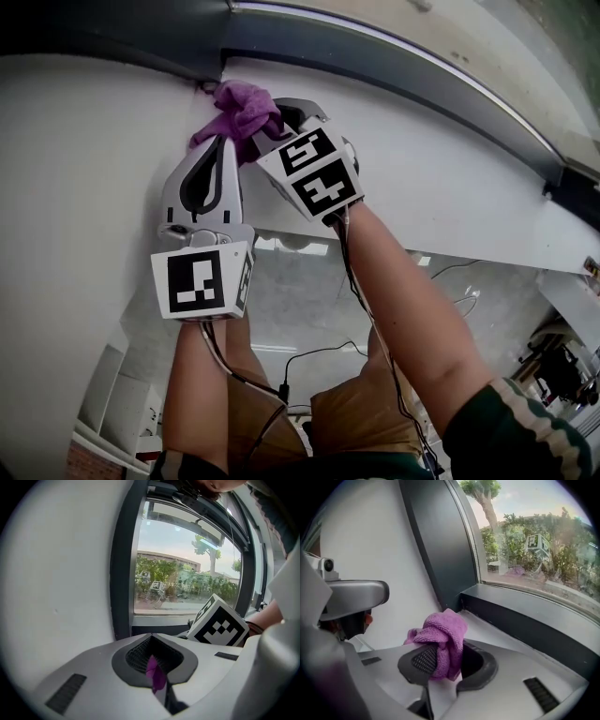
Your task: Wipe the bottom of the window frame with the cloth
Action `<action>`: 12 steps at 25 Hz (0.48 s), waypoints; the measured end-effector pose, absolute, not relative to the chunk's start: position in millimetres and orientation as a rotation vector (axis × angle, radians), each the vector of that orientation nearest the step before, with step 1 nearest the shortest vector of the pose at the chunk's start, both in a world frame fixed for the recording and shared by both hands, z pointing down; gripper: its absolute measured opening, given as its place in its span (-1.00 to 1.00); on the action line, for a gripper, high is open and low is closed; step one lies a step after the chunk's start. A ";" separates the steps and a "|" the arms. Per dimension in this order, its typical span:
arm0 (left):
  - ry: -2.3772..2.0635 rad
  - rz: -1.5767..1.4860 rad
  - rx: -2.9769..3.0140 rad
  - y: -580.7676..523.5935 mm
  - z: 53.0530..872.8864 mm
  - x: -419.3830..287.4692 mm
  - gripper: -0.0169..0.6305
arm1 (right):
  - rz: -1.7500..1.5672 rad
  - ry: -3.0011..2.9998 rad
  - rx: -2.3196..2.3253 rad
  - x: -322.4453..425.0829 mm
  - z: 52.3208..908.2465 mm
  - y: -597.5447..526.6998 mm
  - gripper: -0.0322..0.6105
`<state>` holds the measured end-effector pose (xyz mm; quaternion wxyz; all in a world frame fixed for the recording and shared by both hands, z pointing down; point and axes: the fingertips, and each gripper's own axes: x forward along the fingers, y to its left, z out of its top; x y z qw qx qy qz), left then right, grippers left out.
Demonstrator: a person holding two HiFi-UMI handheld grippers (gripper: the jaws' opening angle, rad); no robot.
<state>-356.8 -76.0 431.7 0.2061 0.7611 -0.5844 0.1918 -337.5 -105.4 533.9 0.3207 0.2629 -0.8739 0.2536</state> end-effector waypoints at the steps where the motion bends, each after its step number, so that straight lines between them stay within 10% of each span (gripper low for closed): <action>1: -1.621 0.540 2.129 -76.7 431.2 -353.3 -0.92 | 0.671 -2.291 0.697 -333.1 534.2 -104.7 -0.56; 12: -1.517 0.584 2.219 -84.9 441.3 -278.7 -0.92 | 0.708 -2.250 0.779 -249.8 548.1 -99.8 -0.56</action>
